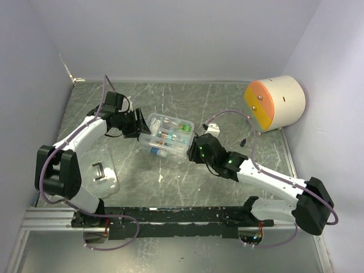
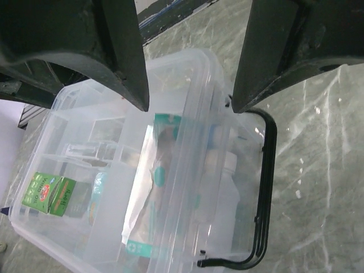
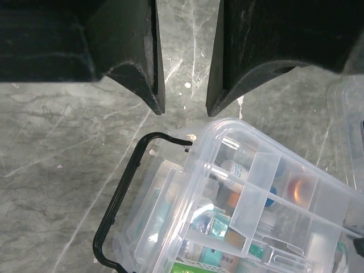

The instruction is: Organize the medicine kit

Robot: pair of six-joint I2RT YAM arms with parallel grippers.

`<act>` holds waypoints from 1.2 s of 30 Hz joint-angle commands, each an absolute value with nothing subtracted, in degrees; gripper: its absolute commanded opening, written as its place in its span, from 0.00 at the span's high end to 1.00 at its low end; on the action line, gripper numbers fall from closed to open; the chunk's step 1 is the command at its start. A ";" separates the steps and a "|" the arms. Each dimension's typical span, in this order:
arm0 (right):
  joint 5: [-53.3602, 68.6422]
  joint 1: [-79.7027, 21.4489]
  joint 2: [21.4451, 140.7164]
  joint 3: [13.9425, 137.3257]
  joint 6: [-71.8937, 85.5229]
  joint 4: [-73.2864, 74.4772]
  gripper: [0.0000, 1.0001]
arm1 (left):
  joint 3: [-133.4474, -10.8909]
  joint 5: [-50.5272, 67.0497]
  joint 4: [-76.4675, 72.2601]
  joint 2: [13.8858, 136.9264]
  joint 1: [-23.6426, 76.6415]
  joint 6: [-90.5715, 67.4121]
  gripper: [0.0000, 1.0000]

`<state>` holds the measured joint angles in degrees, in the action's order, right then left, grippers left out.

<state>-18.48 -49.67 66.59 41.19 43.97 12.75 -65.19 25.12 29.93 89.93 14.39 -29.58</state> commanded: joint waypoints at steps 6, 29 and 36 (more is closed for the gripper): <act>-19.26 -49.85 61.15 41.13 45.34 17.06 0.63 | -71.28 8.61 45.10 77.19 14.68 -25.41 0.17; -15.29 -49.87 59.42 36.31 46.82 12.90 0.63 | -39.15 -22.63 38.63 68.88 9.58 -48.95 0.10; -14.78 -49.84 60.01 35.87 46.76 12.10 0.63 | -37.79 -21.79 35.95 73.26 9.58 -48.77 0.15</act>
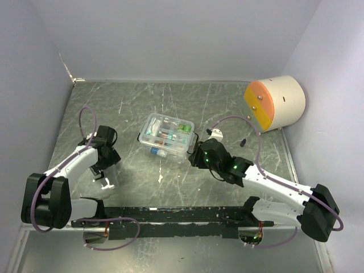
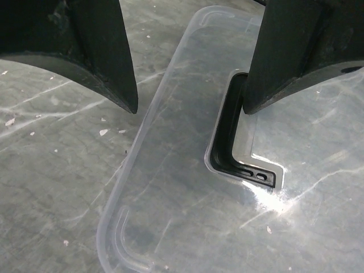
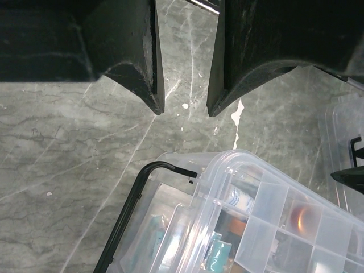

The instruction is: Organize the medicine kit

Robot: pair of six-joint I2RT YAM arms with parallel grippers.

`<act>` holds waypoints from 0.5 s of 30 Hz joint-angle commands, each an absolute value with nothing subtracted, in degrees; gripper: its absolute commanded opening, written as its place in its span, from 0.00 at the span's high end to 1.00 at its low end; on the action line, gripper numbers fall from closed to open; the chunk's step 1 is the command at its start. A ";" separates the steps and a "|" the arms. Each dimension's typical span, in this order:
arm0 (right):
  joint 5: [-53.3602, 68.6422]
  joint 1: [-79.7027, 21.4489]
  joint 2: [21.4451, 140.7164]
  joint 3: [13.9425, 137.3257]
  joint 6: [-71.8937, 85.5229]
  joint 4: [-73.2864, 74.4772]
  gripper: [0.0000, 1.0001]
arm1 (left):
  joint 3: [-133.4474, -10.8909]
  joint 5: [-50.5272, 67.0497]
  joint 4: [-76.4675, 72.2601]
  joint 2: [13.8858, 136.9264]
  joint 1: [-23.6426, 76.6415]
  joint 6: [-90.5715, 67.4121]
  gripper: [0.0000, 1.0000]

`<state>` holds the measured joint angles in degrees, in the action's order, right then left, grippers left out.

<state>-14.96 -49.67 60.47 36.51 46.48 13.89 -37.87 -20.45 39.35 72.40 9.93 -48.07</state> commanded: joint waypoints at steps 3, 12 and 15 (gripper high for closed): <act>-14.59 -49.89 60.33 35.85 46.68 11.87 0.63 | -37.13 -19.78 34.03 73.21 9.58 -47.76 0.23; -11.66 -49.86 60.43 35.10 44.35 9.44 0.63 | -37.44 -13.35 33.00 73.66 9.66 -48.27 0.19; -7.32 -50.05 61.27 34.70 42.13 5.83 0.63 | -38.88 -18.24 37.16 73.58 9.84 -50.01 0.16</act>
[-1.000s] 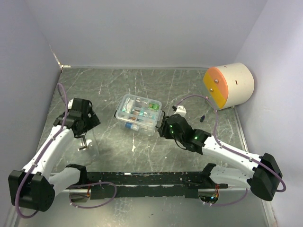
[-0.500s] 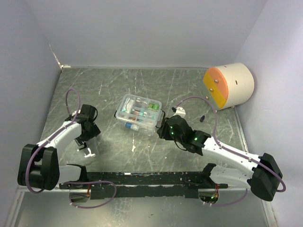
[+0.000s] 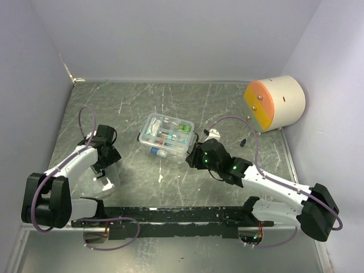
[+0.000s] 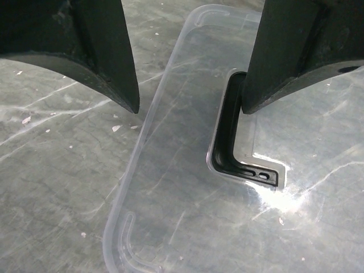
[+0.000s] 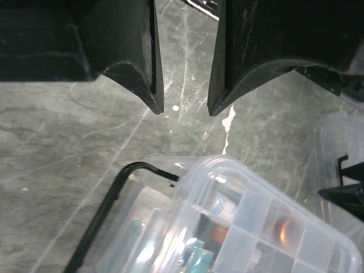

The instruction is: Organize the medicine kit

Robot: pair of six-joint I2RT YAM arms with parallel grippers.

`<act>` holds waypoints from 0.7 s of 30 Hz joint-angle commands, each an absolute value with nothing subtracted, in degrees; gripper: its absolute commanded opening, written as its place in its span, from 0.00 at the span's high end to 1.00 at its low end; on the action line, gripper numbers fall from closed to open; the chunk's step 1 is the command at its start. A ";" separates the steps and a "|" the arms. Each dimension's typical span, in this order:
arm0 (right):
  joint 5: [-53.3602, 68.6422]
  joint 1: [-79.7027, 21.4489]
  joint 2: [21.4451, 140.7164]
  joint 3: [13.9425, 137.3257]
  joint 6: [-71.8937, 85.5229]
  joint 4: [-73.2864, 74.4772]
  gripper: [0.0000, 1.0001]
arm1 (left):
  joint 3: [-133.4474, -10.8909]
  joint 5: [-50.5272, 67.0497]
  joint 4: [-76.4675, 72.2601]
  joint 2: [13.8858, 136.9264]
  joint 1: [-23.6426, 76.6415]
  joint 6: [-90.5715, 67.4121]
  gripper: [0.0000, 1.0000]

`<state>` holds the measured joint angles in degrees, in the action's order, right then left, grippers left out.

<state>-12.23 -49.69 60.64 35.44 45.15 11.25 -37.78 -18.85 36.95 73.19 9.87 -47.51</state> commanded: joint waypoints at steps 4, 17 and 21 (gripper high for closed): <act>-4.83 -50.35 62.26 34.21 41.49 2.10 0.63 | -39.67 -21.31 37.80 75.78 9.84 -48.52 0.15; -6.61 -55.93 67.70 38.02 42.29 1.36 0.60 | -40.35 -14.33 37.42 72.64 9.89 -47.06 0.38; -3.93 -58.38 69.80 40.05 43.16 -3.43 0.55 | -40.43 -9.84 38.41 67.25 9.84 -47.41 0.40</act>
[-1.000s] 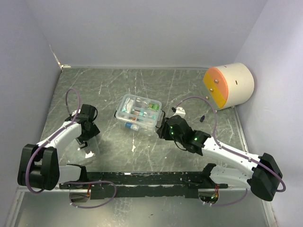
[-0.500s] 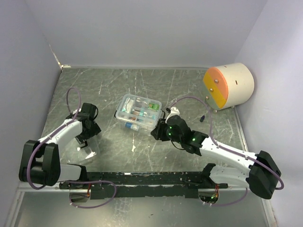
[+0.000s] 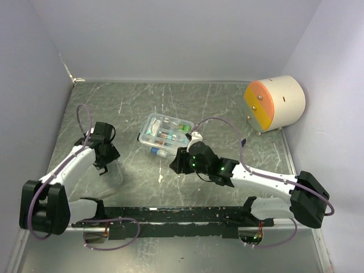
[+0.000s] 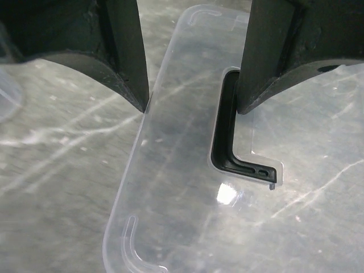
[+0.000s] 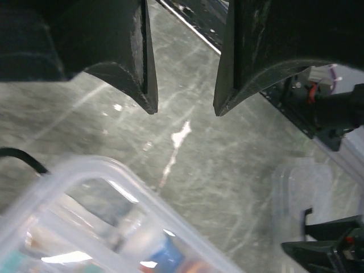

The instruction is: Organize the medicine kit

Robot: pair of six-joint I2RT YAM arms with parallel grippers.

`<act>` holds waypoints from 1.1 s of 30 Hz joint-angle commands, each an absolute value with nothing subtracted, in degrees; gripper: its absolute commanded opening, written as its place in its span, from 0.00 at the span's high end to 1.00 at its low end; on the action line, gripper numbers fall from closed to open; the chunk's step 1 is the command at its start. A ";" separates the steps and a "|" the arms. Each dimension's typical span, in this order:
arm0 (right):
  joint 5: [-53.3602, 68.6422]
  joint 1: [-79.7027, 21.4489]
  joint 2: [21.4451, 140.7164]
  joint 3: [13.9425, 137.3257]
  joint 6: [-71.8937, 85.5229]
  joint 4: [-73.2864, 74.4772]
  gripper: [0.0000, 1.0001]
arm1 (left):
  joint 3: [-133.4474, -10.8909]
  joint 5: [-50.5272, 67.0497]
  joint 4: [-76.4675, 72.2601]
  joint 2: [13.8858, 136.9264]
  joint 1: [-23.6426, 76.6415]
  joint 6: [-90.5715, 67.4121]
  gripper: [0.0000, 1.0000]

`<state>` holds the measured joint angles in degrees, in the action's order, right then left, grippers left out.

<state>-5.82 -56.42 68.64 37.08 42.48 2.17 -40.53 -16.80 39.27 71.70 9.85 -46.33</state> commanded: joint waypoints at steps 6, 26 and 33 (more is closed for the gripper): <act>-3.50 -61.85 76.51 44.44 42.67 -7.68 0.46 | -39.61 -4.14 38.58 62.83 9.87 -49.26 0.41; -6.11 -70.17 95.47 60.37 42.87 -10.27 0.36 | -39.28 7.87 38.98 51.67 9.84 -54.93 0.41; -6.52 -70.21 99.15 65.09 46.35 -7.06 0.39 | -39.00 8.64 40.43 47.79 9.84 -57.05 0.40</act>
<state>-5.30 -70.15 98.35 62.48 44.03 -8.25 -39.64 6.17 39.35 50.26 9.85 -55.00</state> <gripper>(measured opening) 0.621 0.661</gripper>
